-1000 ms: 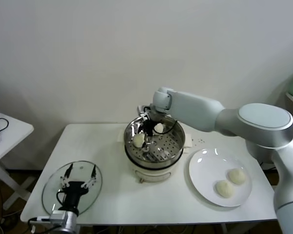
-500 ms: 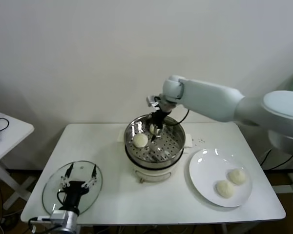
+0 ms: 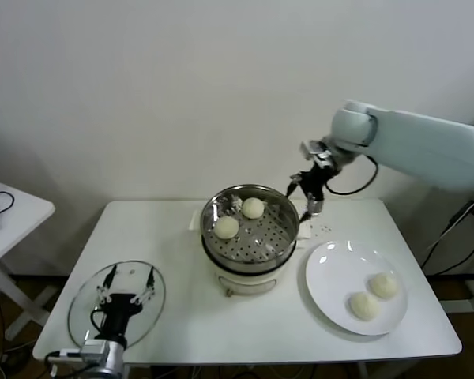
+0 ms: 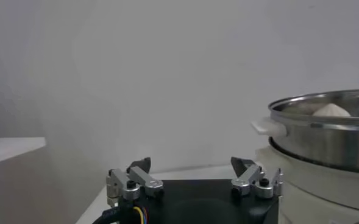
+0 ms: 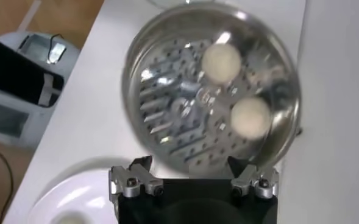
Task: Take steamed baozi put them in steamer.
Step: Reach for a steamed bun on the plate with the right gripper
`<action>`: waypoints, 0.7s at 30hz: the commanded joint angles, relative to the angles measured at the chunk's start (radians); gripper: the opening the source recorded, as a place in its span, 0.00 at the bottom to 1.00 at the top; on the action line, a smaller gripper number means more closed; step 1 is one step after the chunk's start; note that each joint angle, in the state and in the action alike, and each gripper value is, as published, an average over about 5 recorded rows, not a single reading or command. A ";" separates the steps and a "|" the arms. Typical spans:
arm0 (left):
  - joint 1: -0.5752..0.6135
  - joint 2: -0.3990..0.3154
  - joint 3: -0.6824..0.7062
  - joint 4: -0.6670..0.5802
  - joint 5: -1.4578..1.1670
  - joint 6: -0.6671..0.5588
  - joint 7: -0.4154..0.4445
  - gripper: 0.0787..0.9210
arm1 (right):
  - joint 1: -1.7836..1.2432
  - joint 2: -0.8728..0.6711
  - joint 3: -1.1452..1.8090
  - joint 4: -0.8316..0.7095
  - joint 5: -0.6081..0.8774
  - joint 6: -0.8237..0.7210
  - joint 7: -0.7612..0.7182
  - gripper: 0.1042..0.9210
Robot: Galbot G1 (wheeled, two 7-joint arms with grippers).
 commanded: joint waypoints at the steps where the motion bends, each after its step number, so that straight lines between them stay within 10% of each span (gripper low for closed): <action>1: 0.011 0.002 -0.007 -0.013 0.001 0.005 0.015 0.88 | -0.171 -0.313 0.112 0.152 -0.224 0.011 -0.021 0.88; 21: 0.045 -0.025 0.004 -0.025 0.044 -0.002 0.014 0.88 | -0.744 -0.429 0.527 0.123 -0.496 0.076 -0.012 0.88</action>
